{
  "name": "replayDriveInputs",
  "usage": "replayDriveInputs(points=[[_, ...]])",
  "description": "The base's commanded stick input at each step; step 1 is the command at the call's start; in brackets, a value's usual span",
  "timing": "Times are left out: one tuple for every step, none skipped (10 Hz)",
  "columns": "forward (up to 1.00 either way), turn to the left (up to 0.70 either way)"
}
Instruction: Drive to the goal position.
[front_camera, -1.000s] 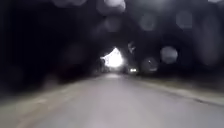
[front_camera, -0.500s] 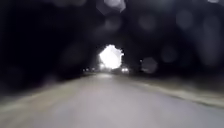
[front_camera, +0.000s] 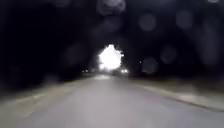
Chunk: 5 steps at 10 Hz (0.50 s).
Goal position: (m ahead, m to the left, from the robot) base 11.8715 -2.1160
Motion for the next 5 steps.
replayDriveInputs(points=[[1.0,0.0],[1.0,0.17],[1.0,0.36],[1.0,0.4],[1.0,0.4]])
